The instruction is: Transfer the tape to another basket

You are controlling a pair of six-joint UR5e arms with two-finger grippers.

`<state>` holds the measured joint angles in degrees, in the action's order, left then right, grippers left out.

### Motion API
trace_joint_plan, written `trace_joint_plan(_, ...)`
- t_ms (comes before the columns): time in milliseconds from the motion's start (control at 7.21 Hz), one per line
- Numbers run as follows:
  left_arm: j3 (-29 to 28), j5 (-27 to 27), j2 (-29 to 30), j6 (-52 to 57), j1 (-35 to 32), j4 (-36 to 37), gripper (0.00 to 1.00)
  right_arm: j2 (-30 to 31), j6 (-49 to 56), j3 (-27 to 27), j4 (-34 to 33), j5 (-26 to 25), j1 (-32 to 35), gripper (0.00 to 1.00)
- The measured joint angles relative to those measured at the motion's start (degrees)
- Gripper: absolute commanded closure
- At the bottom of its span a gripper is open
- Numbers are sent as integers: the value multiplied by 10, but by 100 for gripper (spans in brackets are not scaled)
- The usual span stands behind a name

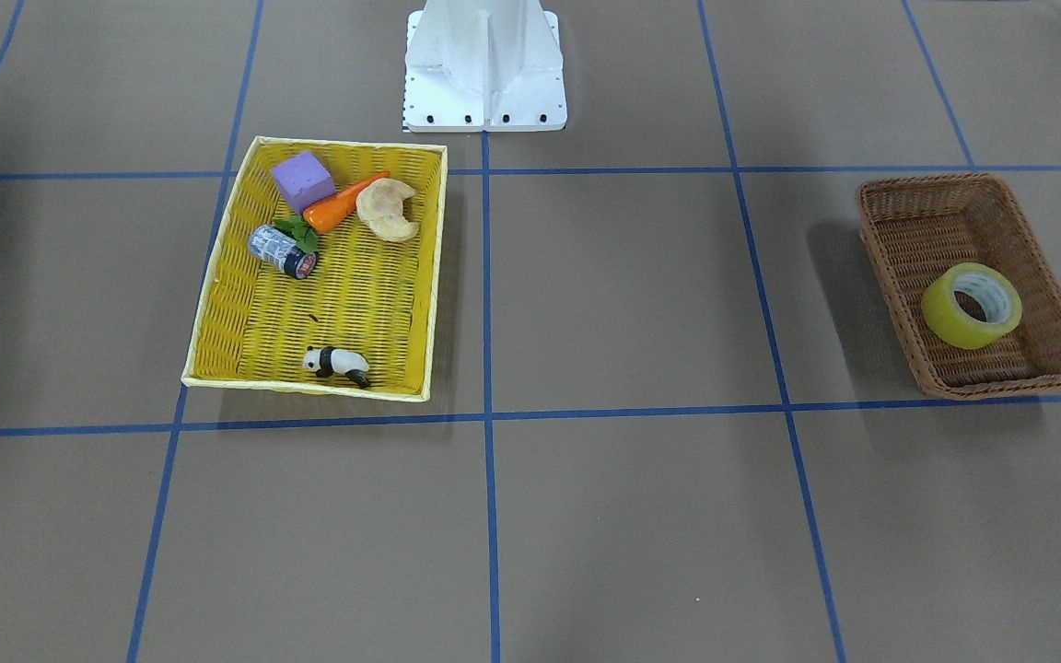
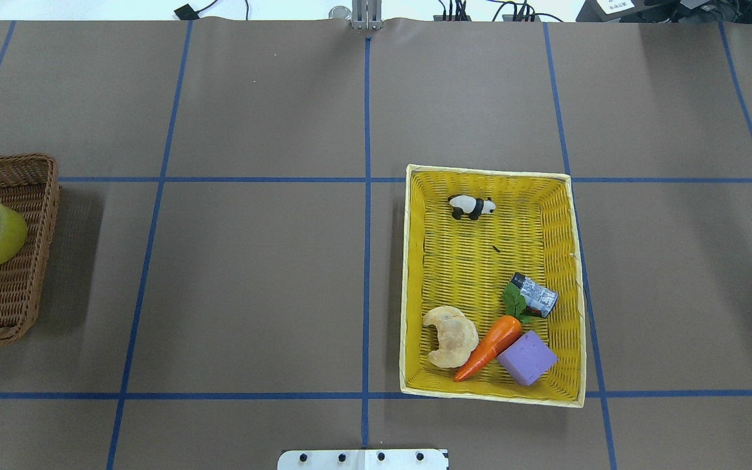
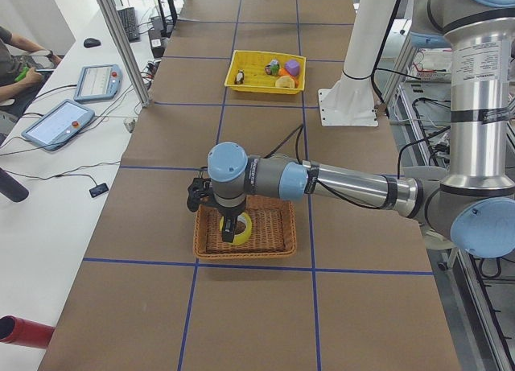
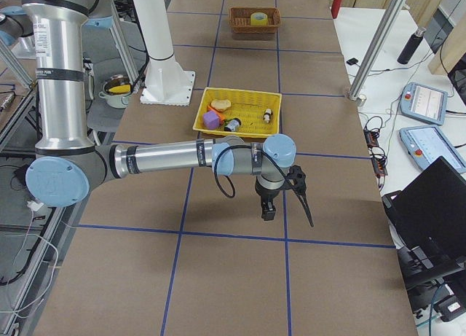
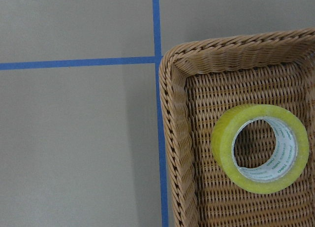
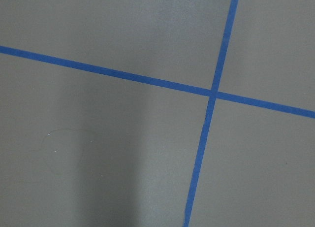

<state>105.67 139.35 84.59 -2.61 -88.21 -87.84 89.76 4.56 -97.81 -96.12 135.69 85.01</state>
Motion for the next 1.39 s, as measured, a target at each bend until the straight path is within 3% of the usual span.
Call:
trace_joint_plan(555, -40, -8, 17, -1, 0, -5, 2, -12, -4, 2, -7, 2, 2, 0)
trace_joint_plan(1388, -53, -26, 21, -20, -1, -3, 2, -20, -6, 9, -2, 0, 3, 0)
